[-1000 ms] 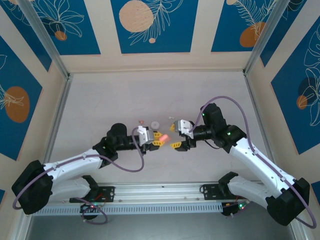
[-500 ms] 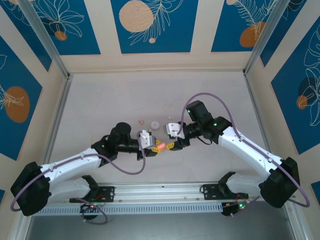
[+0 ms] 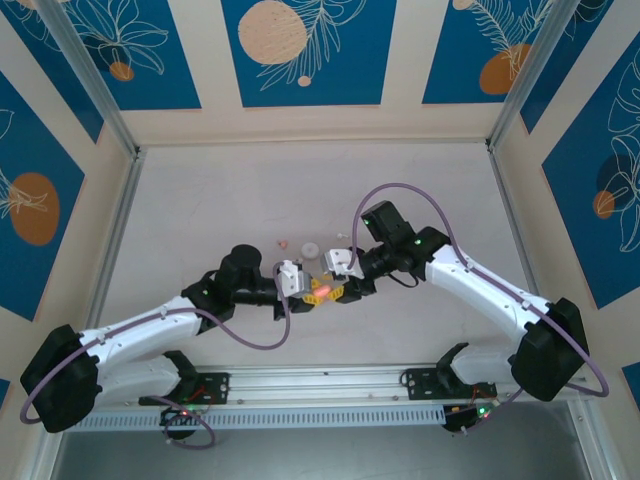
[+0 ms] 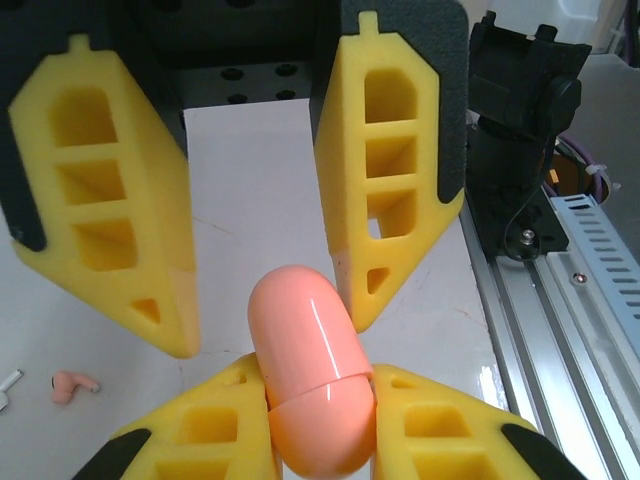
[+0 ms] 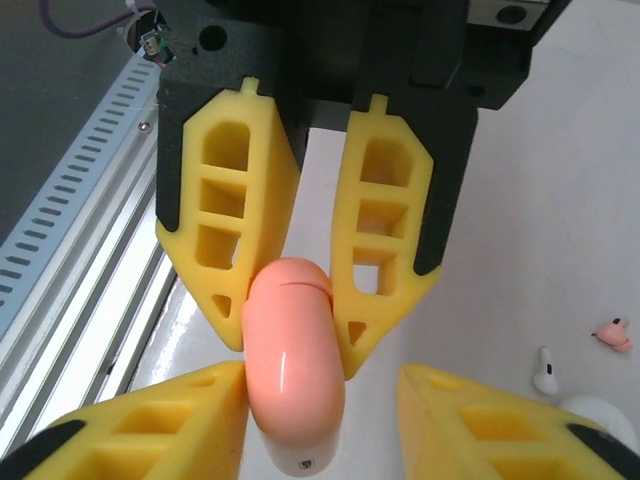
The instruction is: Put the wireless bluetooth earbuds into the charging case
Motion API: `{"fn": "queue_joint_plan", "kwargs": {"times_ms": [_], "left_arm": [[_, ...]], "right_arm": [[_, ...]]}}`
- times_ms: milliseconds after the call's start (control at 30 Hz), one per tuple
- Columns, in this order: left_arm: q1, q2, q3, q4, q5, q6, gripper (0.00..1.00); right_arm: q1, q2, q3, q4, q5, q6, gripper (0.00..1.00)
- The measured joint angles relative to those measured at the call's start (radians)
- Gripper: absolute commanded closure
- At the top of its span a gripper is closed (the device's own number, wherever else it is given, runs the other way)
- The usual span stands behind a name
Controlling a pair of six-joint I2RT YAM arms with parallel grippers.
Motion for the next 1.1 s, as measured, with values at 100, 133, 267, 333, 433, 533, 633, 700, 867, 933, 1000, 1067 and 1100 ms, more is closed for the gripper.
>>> {"fn": "queue_joint_plan", "kwargs": {"times_ms": [100, 133, 267, 333, 433, 533, 633, 700, 867, 933, 1000, 1067, 1100], "left_arm": [[0.000, -0.003, 0.000, 0.000, -0.001, 0.000, 0.91], [0.000, -0.006, 0.000, 0.000, -0.002, 0.000, 0.91], [0.000, -0.013, 0.000, 0.000, -0.001, 0.000, 0.91], [0.000, -0.013, 0.000, -0.001, -0.001, 0.000, 0.91], [0.000, -0.013, 0.000, -0.001, -0.002, 0.005, 0.90], [0.000, -0.013, 0.000, -0.004, -0.009, 0.007, 0.86], [0.000, -0.019, 0.000, -0.009, -0.023, 0.007, 0.78], [0.000, -0.027, 0.000, -0.007, -0.031, 0.006, 0.74], [0.000, -0.040, -0.003, 0.029, -0.037, 0.004, 0.56], [-0.002, -0.040, -0.005, 0.045, -0.030, 0.001, 0.42], [-0.006, -0.040, -0.010, 0.067, -0.023, 0.002, 0.42], [-0.007, -0.040, -0.015, 0.091, -0.023, 0.003, 0.43], [-0.005, -0.042, -0.020, 0.096, -0.029, -0.001, 0.44]], "right_arm": [[0.001, 0.007, 0.008, -0.008, -0.005, -0.003, 0.61], [0.002, 0.008, 0.010, -0.009, -0.007, -0.004, 0.61], [0.008, 0.011, 0.011, -0.011, -0.013, -0.005, 0.61], [0.010, 0.019, 0.012, -0.012, -0.016, -0.007, 0.63], [0.011, 0.025, 0.018, -0.019, -0.017, -0.015, 0.68], [0.011, 0.025, 0.018, -0.022, -0.016, -0.018, 0.76], [0.010, 0.022, 0.018, -0.018, -0.013, -0.019, 0.85], [0.007, 0.013, 0.016, -0.007, -0.015, -0.019, 0.87], [-0.024, -0.033, -0.035, 0.083, -0.065, 0.009, 0.88], [-0.047, -0.050, -0.064, 0.135, -0.097, 0.028, 0.88], [-0.072, -0.062, -0.087, 0.179, -0.134, 0.047, 0.88], [-0.097, -0.074, -0.110, 0.216, -0.179, 0.066, 0.88], [-0.114, -0.084, -0.126, 0.229, -0.208, 0.079, 0.88]]}}
